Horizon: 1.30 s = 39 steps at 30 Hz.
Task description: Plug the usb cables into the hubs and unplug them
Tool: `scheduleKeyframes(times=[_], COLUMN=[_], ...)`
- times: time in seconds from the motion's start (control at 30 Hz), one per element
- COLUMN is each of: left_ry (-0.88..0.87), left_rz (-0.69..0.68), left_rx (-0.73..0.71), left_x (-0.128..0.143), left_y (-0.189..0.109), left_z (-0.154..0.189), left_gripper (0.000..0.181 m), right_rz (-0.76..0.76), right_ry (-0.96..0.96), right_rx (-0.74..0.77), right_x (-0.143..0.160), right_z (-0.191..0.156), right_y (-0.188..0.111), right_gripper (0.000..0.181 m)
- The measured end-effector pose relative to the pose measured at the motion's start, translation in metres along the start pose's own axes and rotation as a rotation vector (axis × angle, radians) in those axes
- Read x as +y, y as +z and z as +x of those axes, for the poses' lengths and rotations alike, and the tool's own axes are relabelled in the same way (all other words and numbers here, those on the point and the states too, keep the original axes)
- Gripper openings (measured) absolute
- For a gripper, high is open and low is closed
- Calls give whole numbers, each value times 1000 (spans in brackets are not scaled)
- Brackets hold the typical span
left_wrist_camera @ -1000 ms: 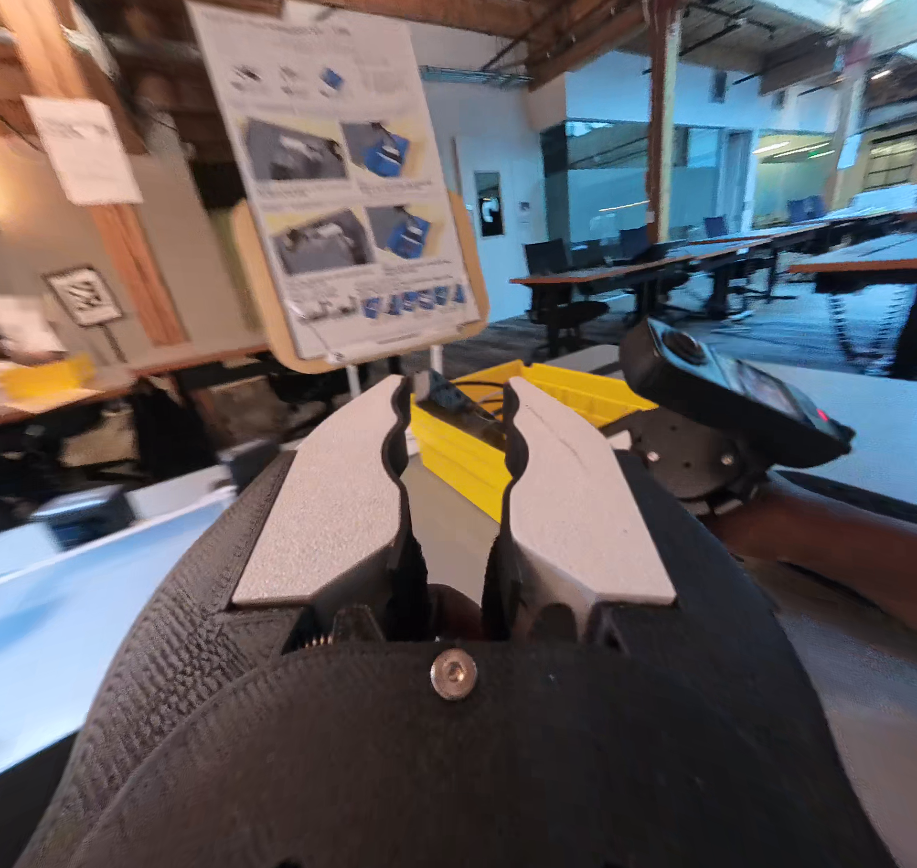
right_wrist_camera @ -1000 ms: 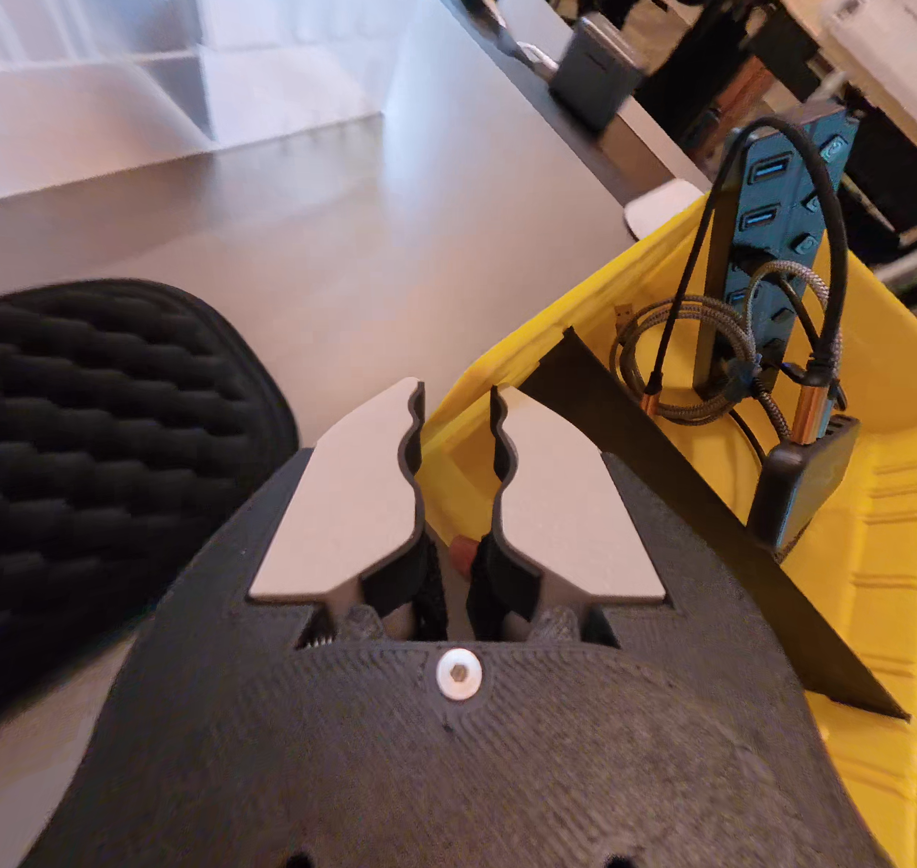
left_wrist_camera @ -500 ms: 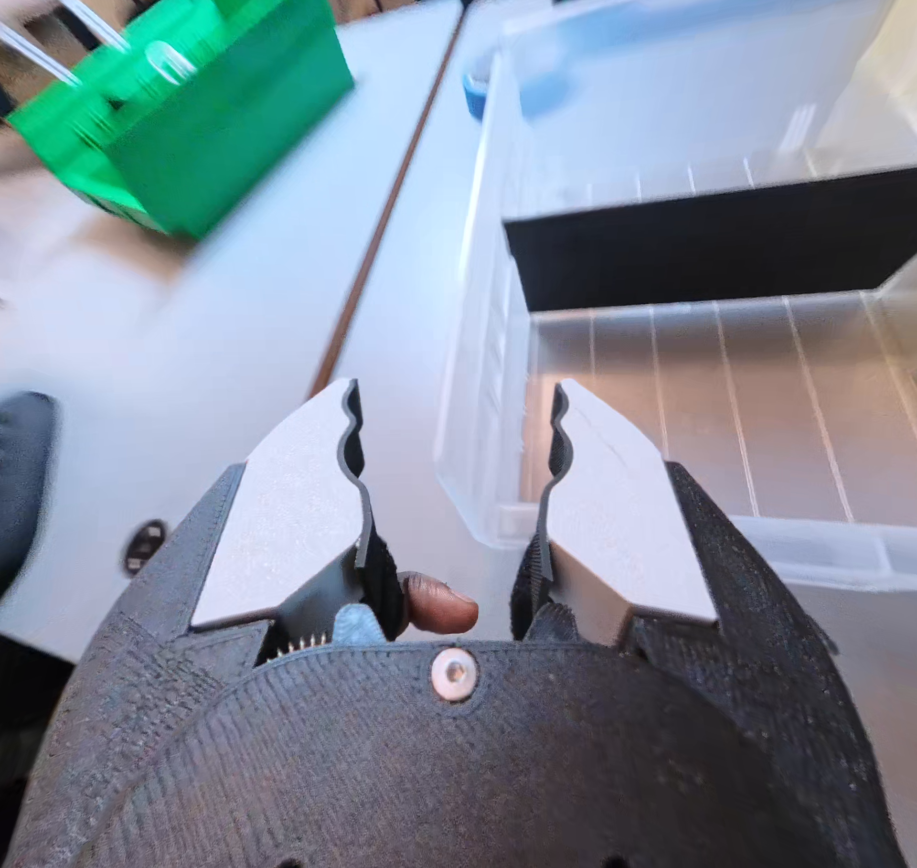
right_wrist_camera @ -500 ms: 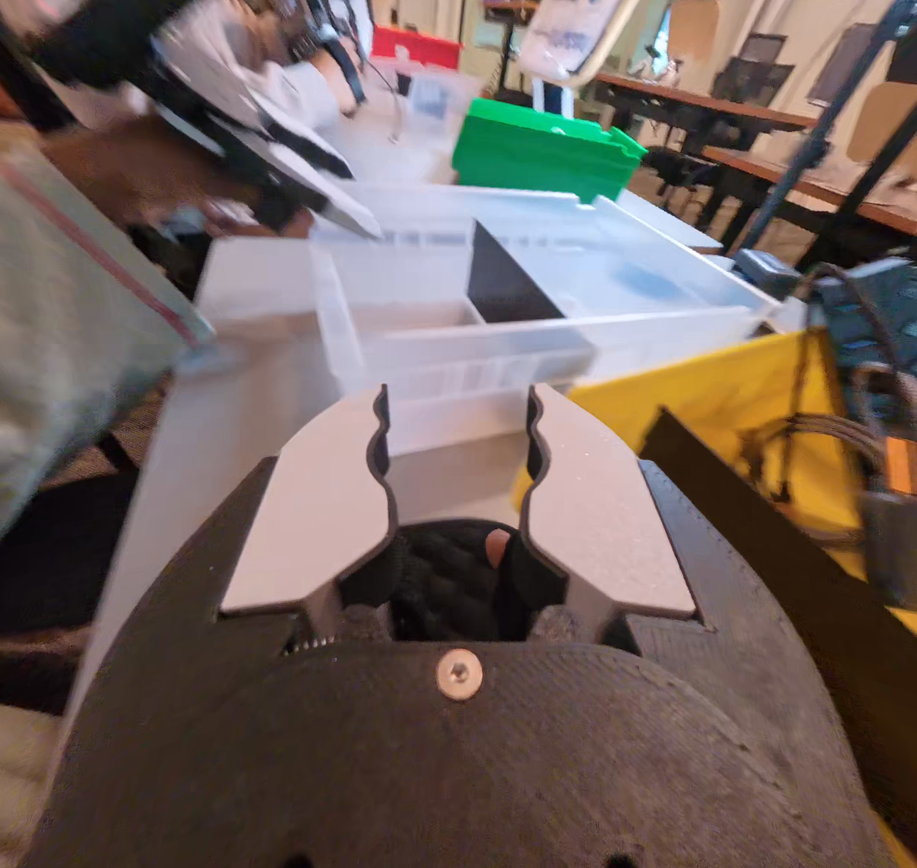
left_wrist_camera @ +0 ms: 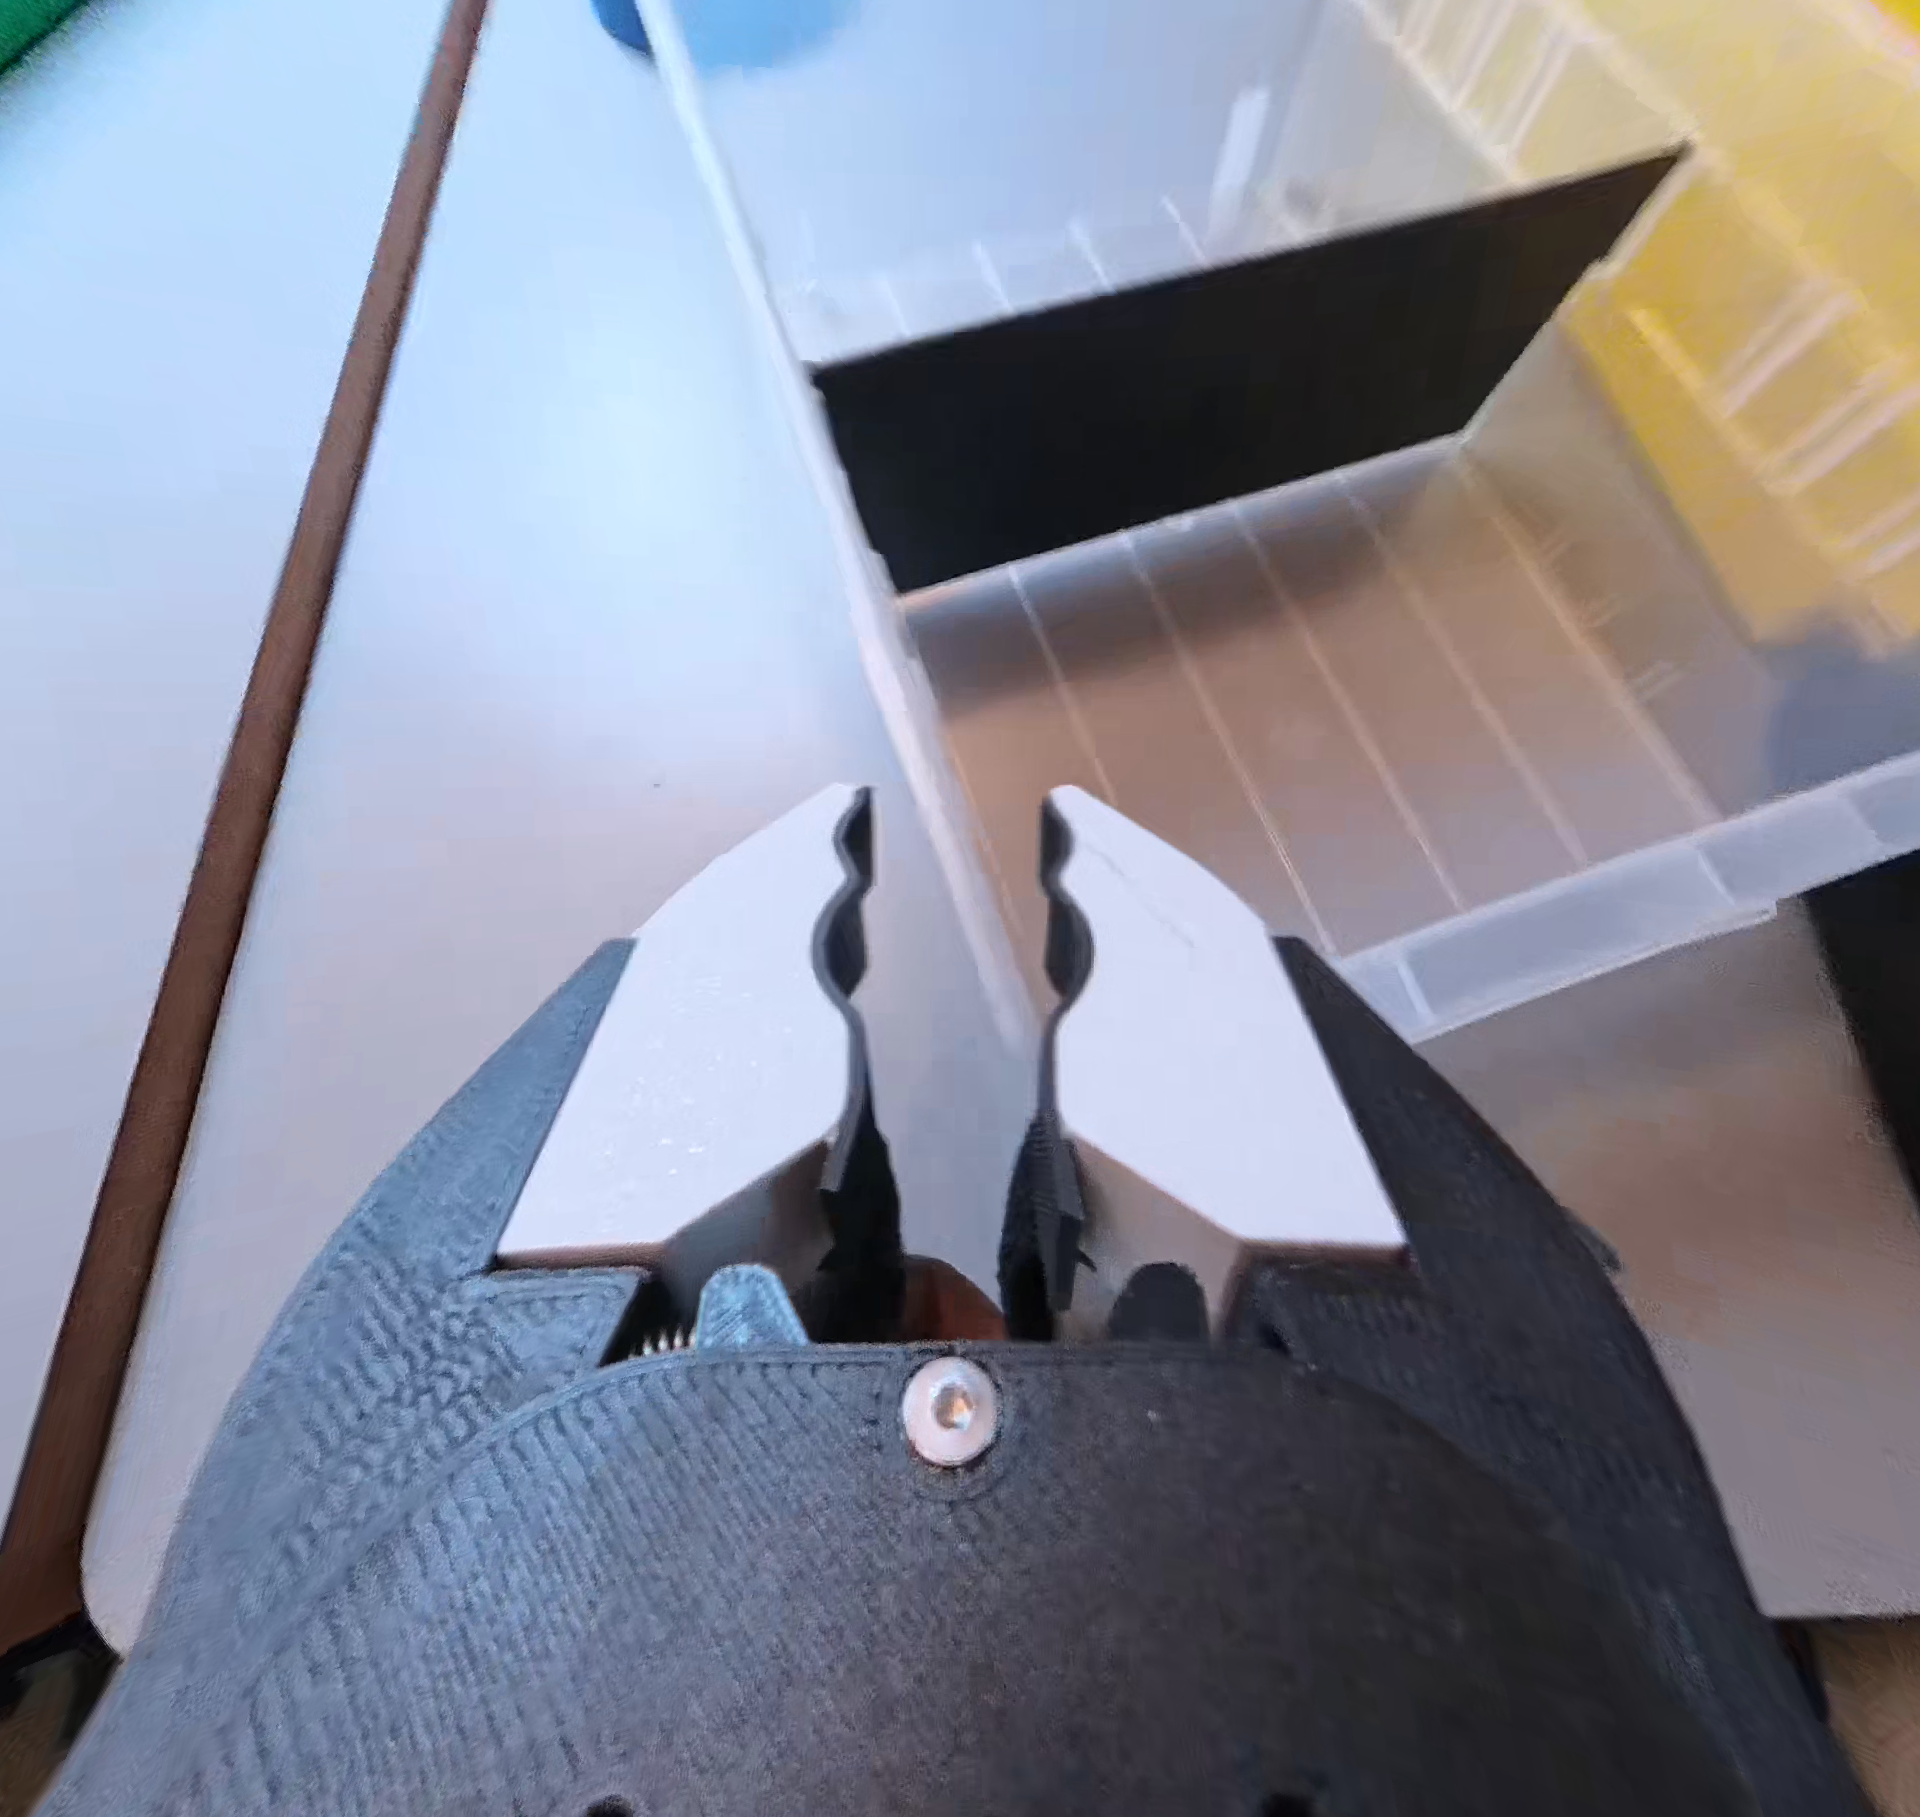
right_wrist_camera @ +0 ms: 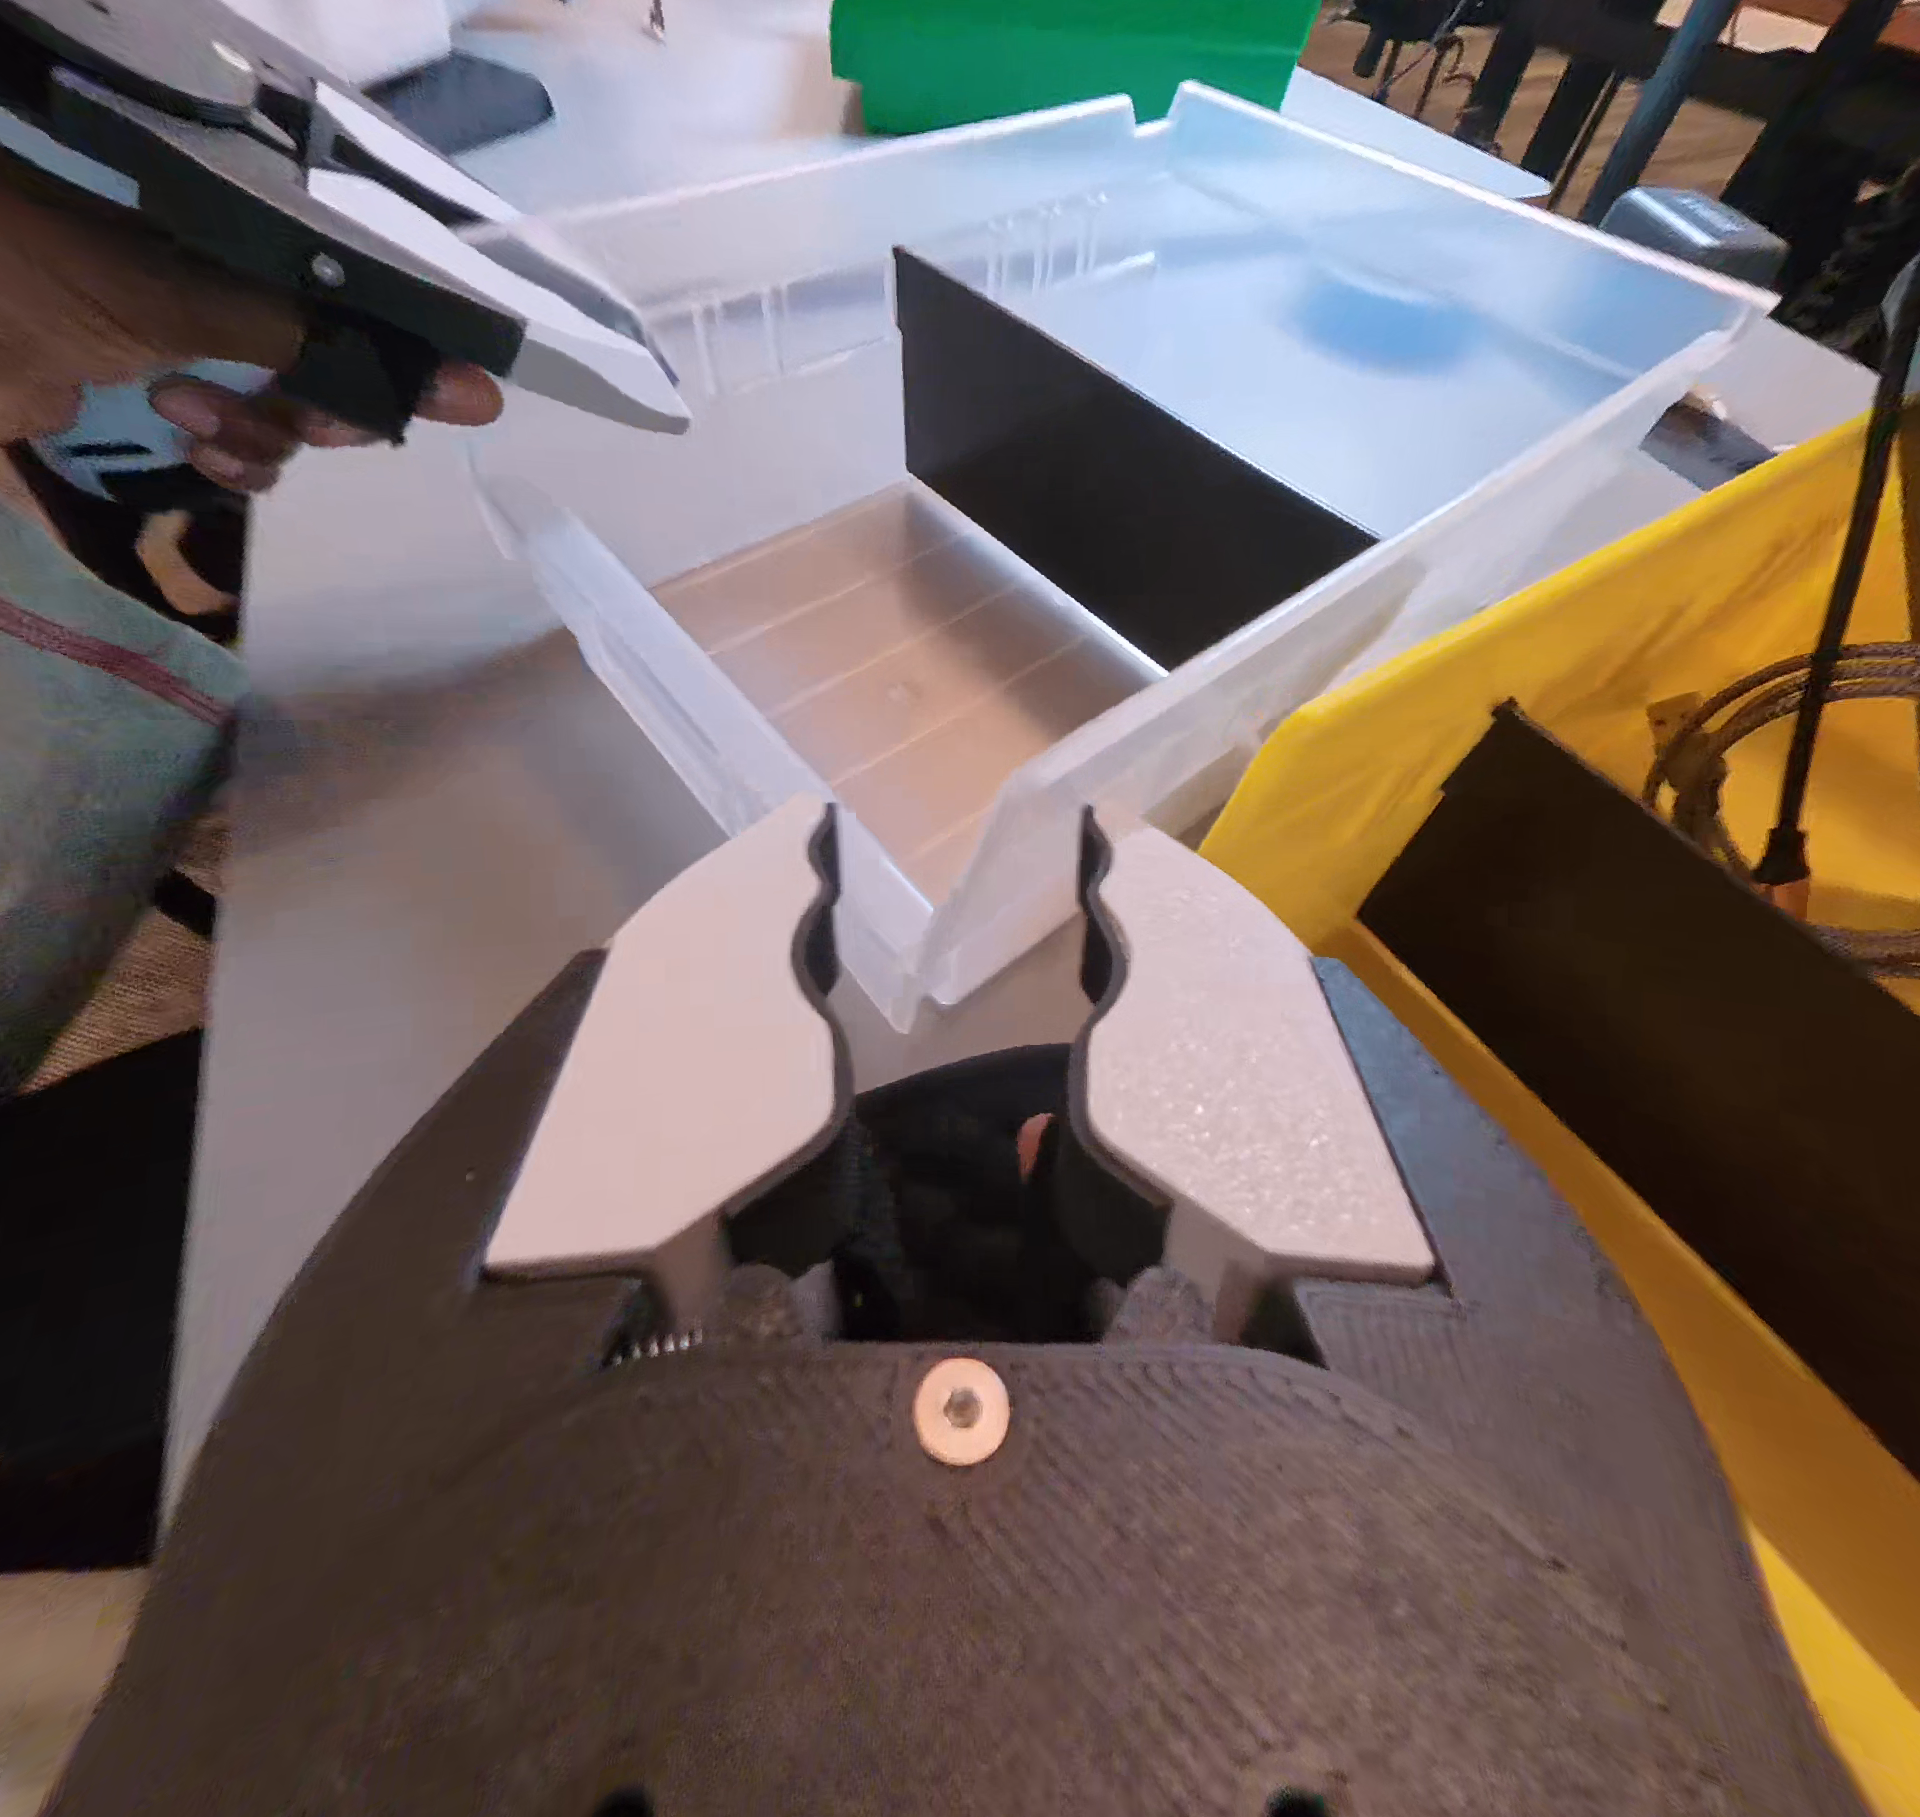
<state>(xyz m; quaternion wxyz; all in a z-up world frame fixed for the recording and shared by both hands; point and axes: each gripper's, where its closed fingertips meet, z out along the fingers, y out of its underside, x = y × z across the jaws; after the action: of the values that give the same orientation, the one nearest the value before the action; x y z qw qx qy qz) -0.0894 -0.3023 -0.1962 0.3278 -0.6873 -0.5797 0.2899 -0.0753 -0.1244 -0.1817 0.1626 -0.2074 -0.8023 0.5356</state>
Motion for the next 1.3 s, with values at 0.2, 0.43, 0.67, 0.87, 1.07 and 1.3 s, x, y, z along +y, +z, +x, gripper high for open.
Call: scheduleKeyframes(times=[0.2,0.43,0.67,0.87,1.07,1.3], left_ry=[65,143,200,247,198,178], left_rz=[53,430,986,1131,1105,984], left_rx=[-138,-295,-272,3,303,471], left_x=[-16,-89,-165,-193,-208,-198], left_y=[-5,-85,-161,-146,-104,-39], left_z=[-9,8,101,222,352,468], left_gripper=[7,7,7,9,11,12], right_rz=[36,302,614,637,534,403], right_ry=[-202,-471,-567,-569,-427,-239], right_rx=[80,274,526,737,897,1061], right_x=[-11,-74,-116,-75,-17,60], right_z=[14,13,41,82,131,188], right_y=[4,-46,-161,-267,-369,-438], right_gripper=[21,15,14,14,13,11])
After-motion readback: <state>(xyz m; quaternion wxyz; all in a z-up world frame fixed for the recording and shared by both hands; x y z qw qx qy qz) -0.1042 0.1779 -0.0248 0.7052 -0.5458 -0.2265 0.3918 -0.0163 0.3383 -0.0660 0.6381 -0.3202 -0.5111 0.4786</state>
